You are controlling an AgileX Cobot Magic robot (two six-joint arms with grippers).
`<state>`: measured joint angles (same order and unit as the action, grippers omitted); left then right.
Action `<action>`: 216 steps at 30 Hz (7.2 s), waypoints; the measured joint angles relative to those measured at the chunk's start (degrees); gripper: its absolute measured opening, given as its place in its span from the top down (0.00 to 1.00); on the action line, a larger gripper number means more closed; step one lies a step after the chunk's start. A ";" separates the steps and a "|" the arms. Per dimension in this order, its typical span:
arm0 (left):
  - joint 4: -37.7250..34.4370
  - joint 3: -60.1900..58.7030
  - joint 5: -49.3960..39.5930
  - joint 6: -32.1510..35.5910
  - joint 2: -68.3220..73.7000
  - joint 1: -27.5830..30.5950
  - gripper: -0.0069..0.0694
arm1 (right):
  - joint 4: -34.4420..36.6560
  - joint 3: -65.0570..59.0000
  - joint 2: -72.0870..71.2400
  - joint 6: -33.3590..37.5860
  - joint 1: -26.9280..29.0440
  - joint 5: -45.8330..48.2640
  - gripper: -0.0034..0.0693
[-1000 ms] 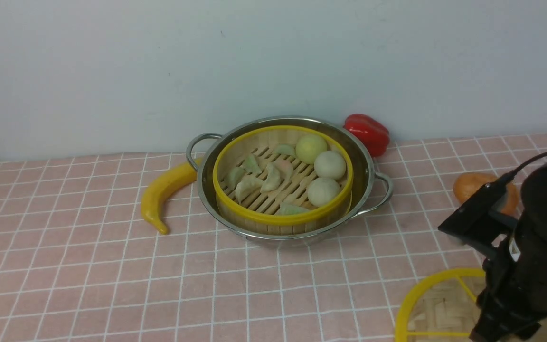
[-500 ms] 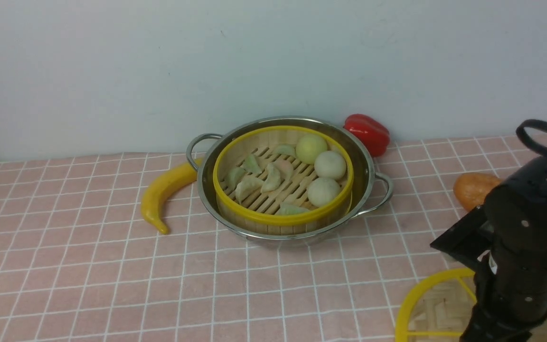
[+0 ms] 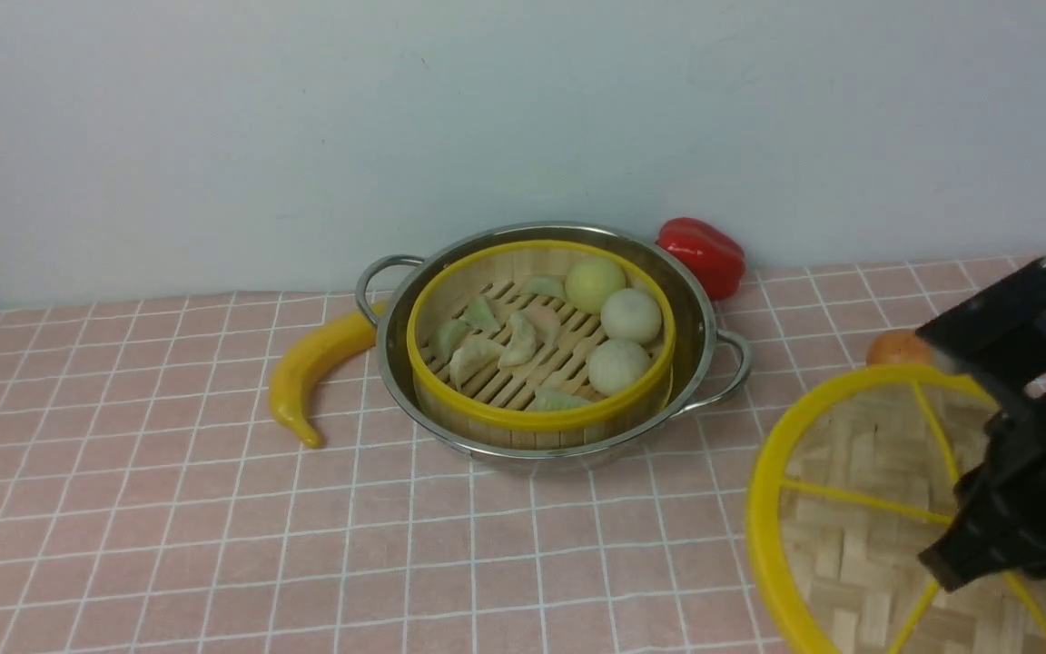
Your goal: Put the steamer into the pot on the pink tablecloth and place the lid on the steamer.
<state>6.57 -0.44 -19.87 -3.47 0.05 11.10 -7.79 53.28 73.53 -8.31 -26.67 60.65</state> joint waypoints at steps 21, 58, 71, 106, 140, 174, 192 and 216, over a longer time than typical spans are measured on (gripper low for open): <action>0.00 0.00 0.00 0.00 0.00 0.00 0.59 | 15.34 44.72 31.78 35.16 -2.53 -1.78 0.75; 0.00 0.00 0.00 0.00 -0.07 0.00 0.59 | 7.79 62.20 53.51 37.25 -6.47 -9.16 0.75; 0.00 0.00 0.00 0.00 -0.07 0.00 0.59 | 7.79 66.76 53.50 37.36 -6.47 -6.74 0.75; 0.00 0.00 0.00 0.00 -0.07 0.00 0.59 | 8.82 67.82 48.80 34.83 -6.47 10.10 0.75; 0.00 0.00 0.00 0.00 -0.07 0.00 0.59 | 9.93 76.59 58.48 38.48 -6.47 4.07 0.75; 0.00 0.00 0.00 0.00 -0.07 0.00 0.59 | 13.98 76.59 62.04 38.64 -4.45 -1.13 0.75; 0.00 0.00 0.00 0.00 -0.07 0.00 0.59 | 15.82 76.59 62.70 39.69 -4.09 -2.43 0.75; 0.00 0.00 0.00 0.00 -0.07 0.00 0.59 | 17.80 76.59 52.00 29.66 -4.09 -5.57 0.90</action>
<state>6.57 -0.44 -19.87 -3.47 -0.02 11.10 10.01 129.88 125.52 21.35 -30.76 55.08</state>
